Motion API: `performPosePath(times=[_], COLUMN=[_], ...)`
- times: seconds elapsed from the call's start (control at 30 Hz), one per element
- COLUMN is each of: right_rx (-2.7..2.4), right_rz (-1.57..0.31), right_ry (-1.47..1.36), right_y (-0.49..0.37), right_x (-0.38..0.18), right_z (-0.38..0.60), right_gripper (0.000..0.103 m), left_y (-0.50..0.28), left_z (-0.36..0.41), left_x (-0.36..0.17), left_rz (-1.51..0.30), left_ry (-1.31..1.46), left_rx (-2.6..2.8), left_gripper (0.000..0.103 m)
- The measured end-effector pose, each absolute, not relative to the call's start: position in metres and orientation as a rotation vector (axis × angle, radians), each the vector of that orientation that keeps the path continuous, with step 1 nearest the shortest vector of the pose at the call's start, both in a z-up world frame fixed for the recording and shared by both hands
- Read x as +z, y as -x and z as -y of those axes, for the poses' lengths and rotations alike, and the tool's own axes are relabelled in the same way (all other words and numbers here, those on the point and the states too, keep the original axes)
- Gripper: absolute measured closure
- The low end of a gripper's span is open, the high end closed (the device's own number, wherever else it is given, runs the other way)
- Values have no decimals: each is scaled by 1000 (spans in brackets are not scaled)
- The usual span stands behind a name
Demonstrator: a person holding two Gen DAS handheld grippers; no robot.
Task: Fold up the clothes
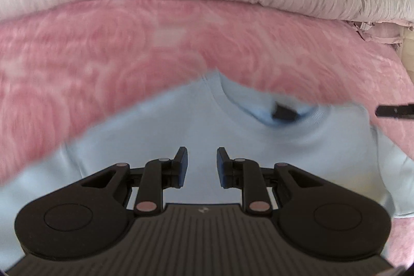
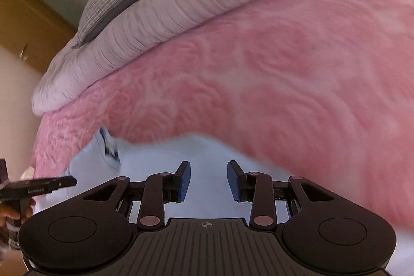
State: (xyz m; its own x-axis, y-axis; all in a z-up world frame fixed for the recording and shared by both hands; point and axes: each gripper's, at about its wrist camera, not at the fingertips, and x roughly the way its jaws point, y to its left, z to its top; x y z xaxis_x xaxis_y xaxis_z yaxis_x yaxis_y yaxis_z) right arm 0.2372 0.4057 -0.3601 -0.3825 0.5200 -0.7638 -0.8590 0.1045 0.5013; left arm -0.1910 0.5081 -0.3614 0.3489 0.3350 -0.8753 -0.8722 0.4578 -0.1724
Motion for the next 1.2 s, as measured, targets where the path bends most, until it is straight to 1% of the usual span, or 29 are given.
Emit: performPosePath(times=[0.07, 0.2, 0.33, 0.43, 0.47, 0.5, 0.53, 0.57, 0.6, 0.67, 0.73, 0.8, 0.87, 0.93, 1.0, 1.1, 1.13, 1.17, 1.2], right_rx=[1571, 1596, 1635, 1739, 1788, 1847, 1875, 1896, 1906, 1873, 1780, 1670, 1556, 1588, 1675, 1819, 1850, 1852, 1851], right_rz=[-1229, -1267, -1414, -1497, -1510, -1437, -1339, -1239, -1162, -913, -641, -379, -476, -680, -777, -912, -942, -929, -911], right_ry=[439, 556, 562, 548, 561, 604, 643, 679, 666, 603, 565, 522, 663, 600, 544, 611, 649, 678, 706], right_y=[-228, -218, -219, -214, -210, -200, -193, -186, -183, -179, -173, -168, -169, -180, -178, -158, -150, -144, -137], right_x=[-364, -385, -402, -403, -402, -397, -391, -384, -377, -357, -344, -331, -345, -347, -339, -343, -347, -351, -356], right_z=[-427, -463, -468, -461, -457, -451, -444, -437, -431, -412, -394, -376, -389, -393, -386, -379, -376, -376, -377], right_gripper=[67, 65, 60, 60, 73, 88, 98, 98, 98, 98, 98, 98, 98, 98, 98, 98, 98, 98, 98], left_y=[191, 189, 192, 195, 196, 195, 193, 191, 190, 196, 208, 216, 215, 215, 212, 204, 200, 196, 192], left_z=[-528, -561, -583, -586, -585, -581, -576, -571, -566, -560, -549, -546, -550, -546, -533, -510, -502, -493, -486], left_x=[-364, -374, -392, -402, -402, -401, -400, -400, -398, -388, -370, -364, -372, -374, -371, -370, -373, -376, -379], left_rz=[-898, -922, -959, -951, -942, -939, -948, -957, -964, -891, -729, -653, -718, -726, -729, -745, -760, -775, -798], left_ry=[702, 674, 678, 688, 684, 664, 623, 581, 539, 538, 511, 512, 558, 596, 594, 611, 620, 629, 613], left_rx=[855, 823, 812, 805, 808, 803, 797, 791, 795, 810, 872, 963, 1015, 984, 944, 845, 799, 753, 735], left_gripper=[84, 84, 84, 83, 83, 83, 84, 98, 103, 103, 103, 103, 103, 103, 103, 102, 100, 97, 97])
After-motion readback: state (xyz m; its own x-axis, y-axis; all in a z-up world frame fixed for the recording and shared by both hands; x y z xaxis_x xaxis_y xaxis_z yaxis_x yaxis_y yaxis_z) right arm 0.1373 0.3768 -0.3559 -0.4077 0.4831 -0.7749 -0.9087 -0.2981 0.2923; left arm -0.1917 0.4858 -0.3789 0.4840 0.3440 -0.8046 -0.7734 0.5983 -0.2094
